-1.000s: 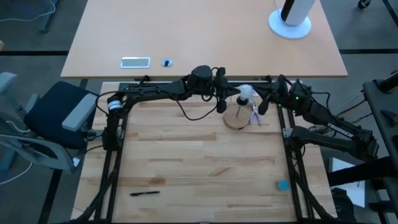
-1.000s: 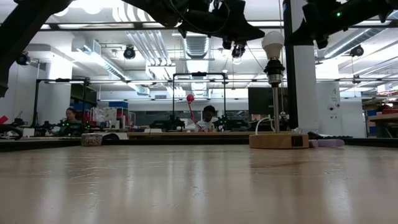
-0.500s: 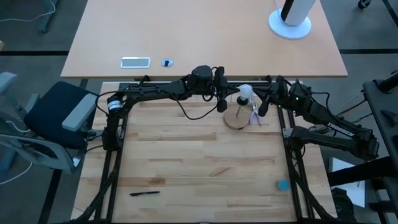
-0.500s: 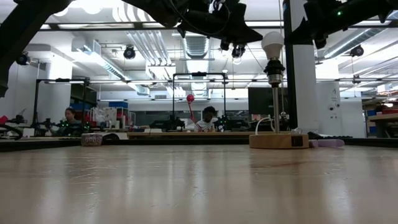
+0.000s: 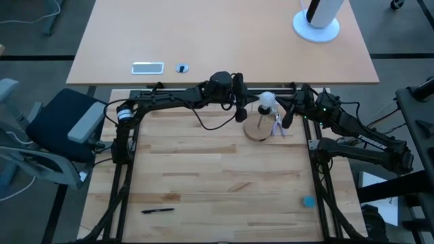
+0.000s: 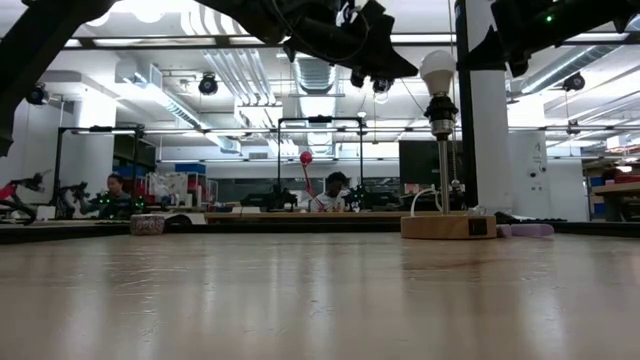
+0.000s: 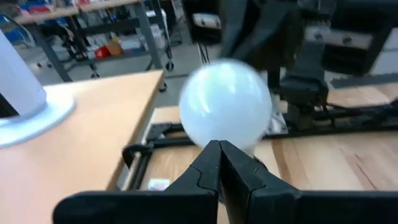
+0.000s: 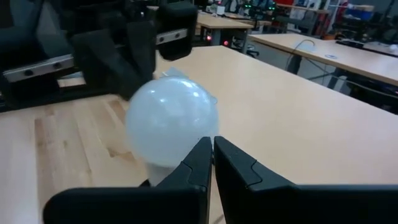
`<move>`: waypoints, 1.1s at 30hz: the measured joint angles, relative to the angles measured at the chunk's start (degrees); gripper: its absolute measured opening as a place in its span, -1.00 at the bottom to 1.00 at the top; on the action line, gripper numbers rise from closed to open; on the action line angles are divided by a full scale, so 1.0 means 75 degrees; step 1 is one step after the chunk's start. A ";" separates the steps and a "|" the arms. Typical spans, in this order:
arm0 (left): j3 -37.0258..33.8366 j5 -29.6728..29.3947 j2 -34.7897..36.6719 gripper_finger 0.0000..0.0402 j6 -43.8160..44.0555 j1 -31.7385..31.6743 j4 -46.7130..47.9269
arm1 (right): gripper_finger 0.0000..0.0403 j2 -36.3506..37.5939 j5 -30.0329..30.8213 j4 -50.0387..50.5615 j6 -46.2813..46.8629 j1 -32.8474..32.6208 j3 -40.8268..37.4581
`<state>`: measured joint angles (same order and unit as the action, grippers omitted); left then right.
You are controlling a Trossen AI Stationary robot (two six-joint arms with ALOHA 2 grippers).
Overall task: Screw lightbulb
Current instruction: Insert the lightbulb on the lamp
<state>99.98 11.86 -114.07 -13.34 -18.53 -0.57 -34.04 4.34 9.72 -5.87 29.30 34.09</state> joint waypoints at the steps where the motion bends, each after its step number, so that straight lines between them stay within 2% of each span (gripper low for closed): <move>1: -0.0003 0.0020 0.0007 -1.00 -0.0005 0.0001 0.0068 | -0.94 -0.0002 0.0033 -0.0003 -0.0033 0.0000 0.0000; 12: -0.0003 0.0157 0.0103 -1.00 0.0040 0.0074 0.0159 | -0.94 -0.0438 0.0046 -0.0192 -0.0166 0.0009 0.0000; 25: -0.0003 0.0153 0.0114 -1.00 -0.0129 0.0065 -0.0013 | -0.94 -0.0234 -0.0050 0.0318 0.0194 0.0006 -0.0003; 33: 0.0000 0.0005 0.0207 -1.00 -0.0177 0.0059 0.0452 | -0.94 -0.0002 0.0411 0.0494 0.0312 0.0009 -0.0003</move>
<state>99.98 11.90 -112.52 -14.67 -18.09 2.82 -34.06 7.43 13.42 -3.54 29.36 34.06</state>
